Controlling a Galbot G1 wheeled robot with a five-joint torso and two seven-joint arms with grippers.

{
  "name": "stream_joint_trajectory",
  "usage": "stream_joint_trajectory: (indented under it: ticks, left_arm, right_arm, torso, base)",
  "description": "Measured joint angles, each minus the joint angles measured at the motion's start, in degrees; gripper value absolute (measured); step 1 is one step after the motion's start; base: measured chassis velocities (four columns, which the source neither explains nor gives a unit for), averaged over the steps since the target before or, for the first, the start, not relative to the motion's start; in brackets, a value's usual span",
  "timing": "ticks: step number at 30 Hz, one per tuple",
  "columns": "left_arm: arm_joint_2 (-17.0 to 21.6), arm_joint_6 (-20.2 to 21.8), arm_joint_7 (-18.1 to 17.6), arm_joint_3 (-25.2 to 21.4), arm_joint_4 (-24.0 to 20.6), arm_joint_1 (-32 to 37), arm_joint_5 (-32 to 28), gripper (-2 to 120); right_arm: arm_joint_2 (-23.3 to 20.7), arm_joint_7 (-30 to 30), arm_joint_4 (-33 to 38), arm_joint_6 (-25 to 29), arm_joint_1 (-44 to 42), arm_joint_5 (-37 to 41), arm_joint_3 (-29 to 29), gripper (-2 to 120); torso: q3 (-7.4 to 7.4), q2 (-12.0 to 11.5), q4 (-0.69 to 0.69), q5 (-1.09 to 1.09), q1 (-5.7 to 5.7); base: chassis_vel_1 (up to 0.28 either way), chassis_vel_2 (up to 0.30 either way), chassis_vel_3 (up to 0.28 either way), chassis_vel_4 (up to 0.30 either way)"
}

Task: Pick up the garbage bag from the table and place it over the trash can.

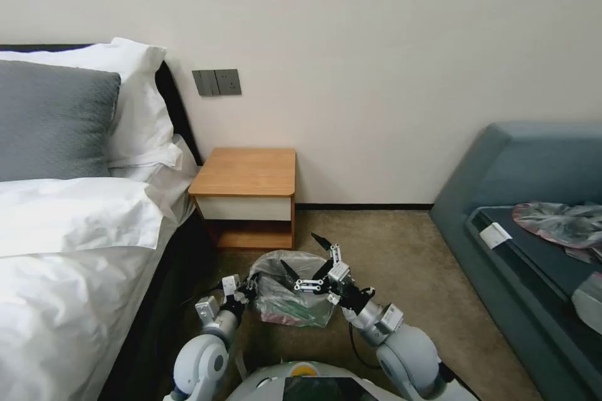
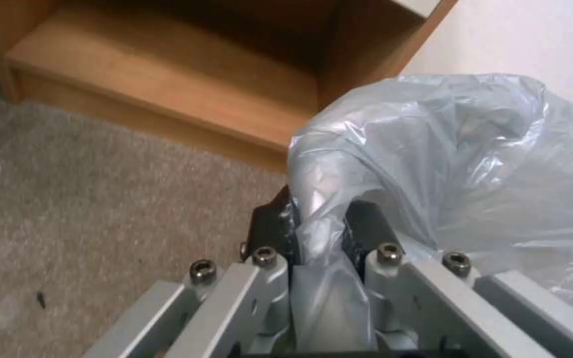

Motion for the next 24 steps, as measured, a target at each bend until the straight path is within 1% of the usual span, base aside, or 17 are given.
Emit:
stream_joint_trajectory:
  ticks: [9,11,12,13,14,15,18,19,22,23,24]
  left_arm:
    - [-0.61,-0.84,-0.05,0.06,1.37,0.26,0.12,8]
    - [-0.66,-1.10,0.10,0.07,1.82,0.31,0.12,15]
    - [-0.66,-1.10,0.10,0.07,1.82,0.31,0.12,15]
    - [-0.66,-1.25,0.20,0.09,1.99,0.36,0.12,21]
    - [-0.66,-1.32,0.24,0.11,2.05,0.43,0.15,25]
    - [-0.66,-1.32,0.24,0.11,2.05,0.43,0.15,25]
    - [-0.51,-1.34,0.34,0.14,2.05,0.40,0.41,40]
    - [-0.51,-1.34,0.34,0.14,2.05,0.40,0.41,40]
    - [-0.27,-1.34,0.42,0.14,1.58,0.46,1.29,54]
    - [-0.27,-1.34,0.42,0.14,1.58,0.46,1.29,54]
    - [-0.25,-1.34,0.41,0.14,1.43,0.53,1.47,57]
  right_arm:
    - [-0.45,-0.61,-0.67,-0.05,0.76,0.64,-0.17,100]
    - [-0.46,-0.69,-0.75,-0.10,1.03,0.82,-0.25,100]
    - [-0.46,-0.69,-0.75,-0.10,1.03,0.82,-0.25,100]
    - [-0.47,-0.72,-0.78,-0.14,1.21,0.90,-0.31,100]
    - [-0.50,-0.74,-0.79,-0.19,1.32,0.93,-0.36,100]
    - [-0.50,-0.74,-0.79,-0.19,1.32,0.93,-0.36,100]
    - [-0.57,-0.84,-0.79,-0.37,1.72,1.14,-0.43,100]
    - [-0.57,-0.84,-0.79,-0.37,1.72,1.14,-0.43,100]
    - [-0.60,-0.95,-0.76,-0.52,1.95,1.39,-0.45,100]
    - [-0.60,-0.95,-0.76,-0.52,1.95,1.39,-0.45,100]
    - [-0.61,-0.98,-0.75,-0.56,2.01,1.42,-0.45,100]
  torso:
    - [0.00,0.00,-0.01,0.00,0.01]
    - [0.00,0.00,-0.01,0.00,0.01]
    - [0.00,0.00,-0.01,0.00,0.01]
    - [0.00,0.00,-0.01,0.00,0.00]
    - [0.00,0.00,-0.01,0.00,0.01]
    - [0.00,0.00,-0.01,0.00,0.01]
    - [0.00,0.00,-0.01,0.00,0.01]
    - [0.00,0.00,-0.01,0.00,0.01]
    - [0.01,0.00,-0.01,0.00,0.01]
    - [0.01,0.00,-0.01,0.00,0.01]
    - [0.01,0.00,-0.01,0.00,0.01]
  base:
    - [0.000,0.000,0.000,0.000]
    - [0.000,0.000,0.000,0.000]
    - [0.000,0.000,0.000,0.000]
    - [0.000,0.000,0.000,0.000]
    - [0.000,0.000,0.000,0.000]
    - [0.000,0.000,0.000,0.000]
    - [0.000,0.000,0.000,0.000]
    - [0.000,0.000,0.000,0.000]
    - [0.000,0.000,0.000,0.000]
    - [0.000,0.000,0.000,0.000]
    - [0.000,0.000,0.000,0.000]
